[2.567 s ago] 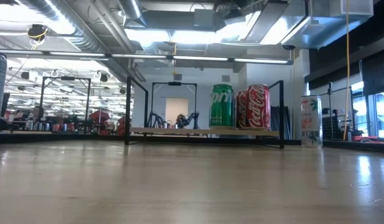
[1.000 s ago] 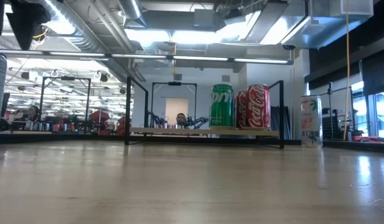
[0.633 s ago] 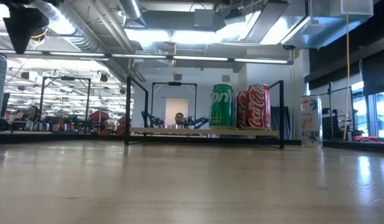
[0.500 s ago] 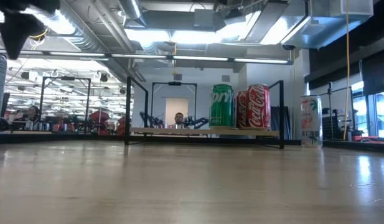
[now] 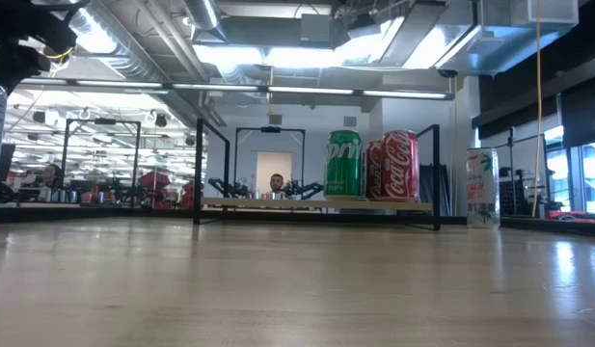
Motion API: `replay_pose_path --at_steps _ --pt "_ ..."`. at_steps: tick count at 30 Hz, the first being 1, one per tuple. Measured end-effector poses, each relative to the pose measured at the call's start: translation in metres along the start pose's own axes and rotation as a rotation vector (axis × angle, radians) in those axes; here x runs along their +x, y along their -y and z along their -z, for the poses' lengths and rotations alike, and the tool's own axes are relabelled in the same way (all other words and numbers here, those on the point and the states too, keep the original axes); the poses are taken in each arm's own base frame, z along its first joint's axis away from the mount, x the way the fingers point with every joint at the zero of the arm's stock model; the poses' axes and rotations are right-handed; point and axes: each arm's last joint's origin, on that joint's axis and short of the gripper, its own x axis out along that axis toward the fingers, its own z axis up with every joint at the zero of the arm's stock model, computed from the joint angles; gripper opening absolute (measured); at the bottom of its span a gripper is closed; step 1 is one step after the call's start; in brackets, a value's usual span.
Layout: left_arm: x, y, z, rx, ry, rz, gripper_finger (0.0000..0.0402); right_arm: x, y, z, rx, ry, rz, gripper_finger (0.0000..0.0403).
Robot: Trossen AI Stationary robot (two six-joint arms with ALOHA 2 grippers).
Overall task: Place canned beverage on shelf
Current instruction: Put the bottom white pink soda can on the shelf
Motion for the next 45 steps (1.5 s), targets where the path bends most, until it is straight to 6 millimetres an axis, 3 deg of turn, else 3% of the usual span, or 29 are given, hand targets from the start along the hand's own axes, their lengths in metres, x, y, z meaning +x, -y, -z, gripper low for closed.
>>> replay_pose_path --at_steps 16,25,36,45 --pt "0.003 0.006 -0.007 -0.105 0.054 0.076 0.0238 0.0 0.001 0.004 -0.018 -0.039 0.01 0.0328" --pt "0.001 0.007 -0.007 -0.263 0.033 0.105 0.0229 -0.004 0.002 0.012 -0.074 -0.115 0.027 0.0328" --pt "-0.044 0.015 -0.024 -0.359 0.107 0.196 0.0229 -0.053 0.001 0.035 -0.144 -0.287 0.139 0.0328" --pt "-0.083 0.031 -0.082 -0.307 0.175 0.171 0.0229 -0.091 -0.003 0.037 -0.22 -0.216 0.178 0.0328"
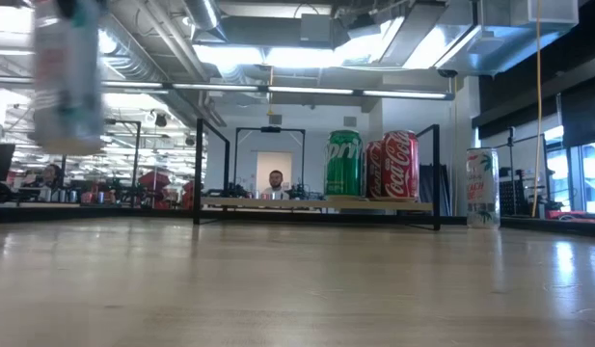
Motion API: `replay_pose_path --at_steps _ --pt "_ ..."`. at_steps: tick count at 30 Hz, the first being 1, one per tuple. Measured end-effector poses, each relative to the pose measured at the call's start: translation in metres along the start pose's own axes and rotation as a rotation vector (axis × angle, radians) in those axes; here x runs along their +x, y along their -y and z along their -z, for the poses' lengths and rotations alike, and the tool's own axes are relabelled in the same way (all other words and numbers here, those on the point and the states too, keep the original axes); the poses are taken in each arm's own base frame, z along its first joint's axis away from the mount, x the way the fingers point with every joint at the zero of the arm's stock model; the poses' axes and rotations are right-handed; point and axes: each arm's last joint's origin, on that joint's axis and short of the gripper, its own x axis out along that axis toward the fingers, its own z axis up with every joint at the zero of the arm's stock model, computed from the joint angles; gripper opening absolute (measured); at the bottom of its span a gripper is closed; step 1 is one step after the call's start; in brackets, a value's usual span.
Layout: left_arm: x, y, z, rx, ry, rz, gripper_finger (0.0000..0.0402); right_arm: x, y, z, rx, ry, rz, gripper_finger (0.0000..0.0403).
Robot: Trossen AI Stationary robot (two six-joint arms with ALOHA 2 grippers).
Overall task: Place canned beverage on shelf
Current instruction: Put the bottom white pink soda can on the shelf
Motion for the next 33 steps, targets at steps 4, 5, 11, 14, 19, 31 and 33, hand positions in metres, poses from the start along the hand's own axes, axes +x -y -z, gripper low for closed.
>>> replay_pose_path --at_steps 4,5,11,14,19,31,33 --pt "-0.013 0.014 -0.033 0.026 0.032 0.02 0.0229 -0.01 0.003 0.003 -0.047 0.042 0.023 0.0328" --pt "-0.017 0.017 -0.042 0.033 0.045 0.026 0.0229 -0.012 0.007 0.006 -0.046 0.057 0.035 0.0328" --pt "-0.046 0.022 -0.087 0.033 0.138 0.054 0.0229 -0.028 0.039 0.04 0.054 0.225 0.096 0.0328" --pt "-0.052 0.018 -0.109 0.019 0.176 0.06 0.0229 -0.03 0.045 0.055 0.088 0.337 0.12 0.0328" --pt "-0.054 0.009 -0.142 -0.003 0.219 0.064 0.0229 -0.013 0.048 0.071 0.089 0.332 0.139 0.0328" --pt "-0.065 0.005 -0.182 -0.039 0.425 0.106 0.0229 0.04 0.062 0.059 -0.054 0.366 0.136 0.0107" --pt "-0.066 0.004 -0.185 -0.048 0.453 0.115 0.0229 0.049 0.068 0.059 -0.053 0.335 0.119 0.0048"
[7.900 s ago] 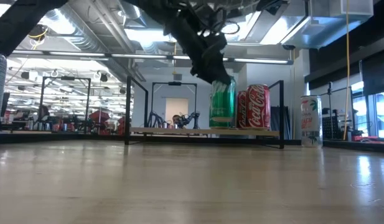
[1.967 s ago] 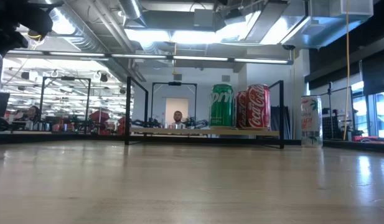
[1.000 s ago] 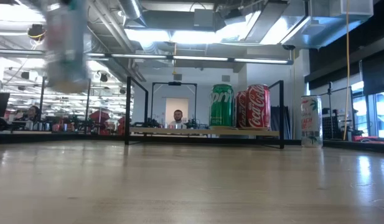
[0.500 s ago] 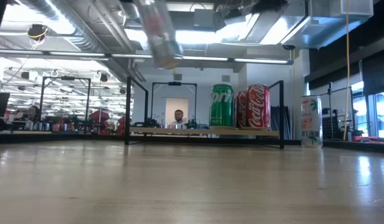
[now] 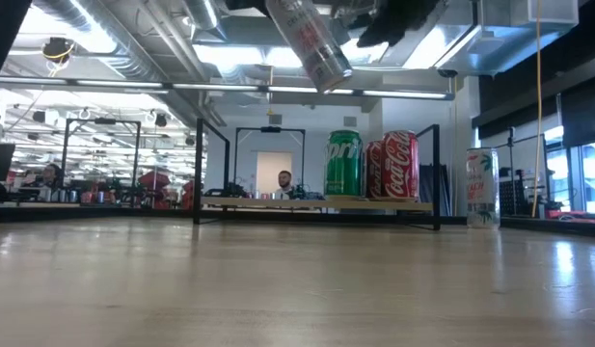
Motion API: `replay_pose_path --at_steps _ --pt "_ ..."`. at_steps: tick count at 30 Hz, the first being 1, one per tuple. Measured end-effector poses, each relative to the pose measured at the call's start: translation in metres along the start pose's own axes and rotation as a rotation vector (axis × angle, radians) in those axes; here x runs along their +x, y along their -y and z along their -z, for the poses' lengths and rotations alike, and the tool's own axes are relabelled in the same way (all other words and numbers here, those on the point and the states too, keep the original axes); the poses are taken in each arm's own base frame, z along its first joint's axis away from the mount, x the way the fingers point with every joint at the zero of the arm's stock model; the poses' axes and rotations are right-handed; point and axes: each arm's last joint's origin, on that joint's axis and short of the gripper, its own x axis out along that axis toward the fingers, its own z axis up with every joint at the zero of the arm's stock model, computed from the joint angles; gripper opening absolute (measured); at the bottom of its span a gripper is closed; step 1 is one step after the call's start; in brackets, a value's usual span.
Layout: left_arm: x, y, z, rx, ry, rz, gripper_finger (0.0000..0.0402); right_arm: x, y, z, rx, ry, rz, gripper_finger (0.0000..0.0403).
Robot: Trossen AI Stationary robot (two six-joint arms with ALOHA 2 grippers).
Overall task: Place canned beverage on shelf
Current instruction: Put the bottom white pink soda can on the shelf
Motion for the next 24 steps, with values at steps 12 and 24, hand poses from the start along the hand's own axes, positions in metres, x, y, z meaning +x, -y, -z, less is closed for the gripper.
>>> replay_pose_path --at_steps 12,24 --pt "0.001 0.0 -0.009 0.031 0.104 -0.021 0.0229 0.028 0.023 0.013 0.035 -0.05 -0.074 0.0039" --pt "0.003 -0.004 -0.021 0.0 0.209 -0.063 0.0229 0.037 0.03 0.011 -0.03 -0.006 -0.064 0.0006"
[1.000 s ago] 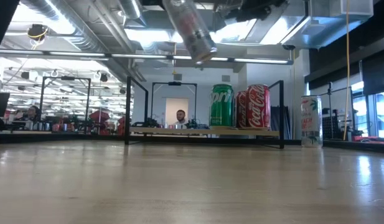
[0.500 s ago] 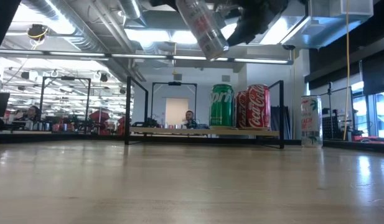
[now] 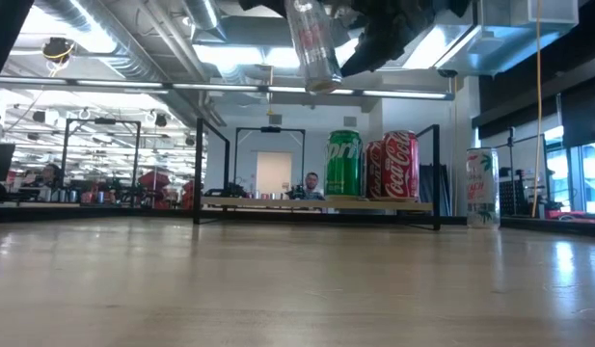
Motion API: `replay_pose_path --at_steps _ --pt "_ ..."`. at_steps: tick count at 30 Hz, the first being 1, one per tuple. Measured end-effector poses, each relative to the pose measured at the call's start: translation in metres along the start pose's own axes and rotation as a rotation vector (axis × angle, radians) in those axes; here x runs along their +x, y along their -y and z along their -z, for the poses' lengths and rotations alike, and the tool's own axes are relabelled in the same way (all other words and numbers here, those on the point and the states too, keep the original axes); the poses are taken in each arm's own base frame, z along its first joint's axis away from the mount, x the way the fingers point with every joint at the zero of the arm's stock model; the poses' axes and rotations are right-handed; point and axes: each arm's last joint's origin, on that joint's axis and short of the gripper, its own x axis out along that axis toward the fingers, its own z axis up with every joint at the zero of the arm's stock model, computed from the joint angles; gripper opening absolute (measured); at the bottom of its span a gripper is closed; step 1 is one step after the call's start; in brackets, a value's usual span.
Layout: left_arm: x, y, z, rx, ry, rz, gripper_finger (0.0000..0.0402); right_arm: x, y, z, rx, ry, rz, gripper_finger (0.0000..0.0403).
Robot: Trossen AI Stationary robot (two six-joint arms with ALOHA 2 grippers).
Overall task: Place canned beverage on shelf
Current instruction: Put the bottom white pink soda can on the shelf
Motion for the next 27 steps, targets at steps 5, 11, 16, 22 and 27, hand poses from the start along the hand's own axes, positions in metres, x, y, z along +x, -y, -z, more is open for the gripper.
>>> replay_pose_path --at_steps 5,11,16,22,27 --pt "0.002 -0.006 -0.005 -0.008 0.023 -0.004 0.0229 0.002 0.001 0.0 0.011 0.004 0.007 0.0008" --pt "0.004 -0.017 -0.011 0.006 0.036 -0.042 0.0229 -0.027 0.001 -0.014 -0.022 0.026 0.135 0.0009" --pt "0.015 -0.034 -0.012 0.027 0.005 -0.083 0.0229 -0.065 -0.003 -0.019 -0.056 0.073 0.219 0.0009" --pt "0.036 -0.07 -0.015 0.022 -0.032 -0.166 0.0229 -0.101 -0.003 -0.013 -0.056 0.066 0.335 0.001" --pt "0.058 -0.103 -0.018 -0.016 -0.033 -0.159 0.0229 -0.109 0.001 -0.005 -0.002 0.021 0.351 0.001"
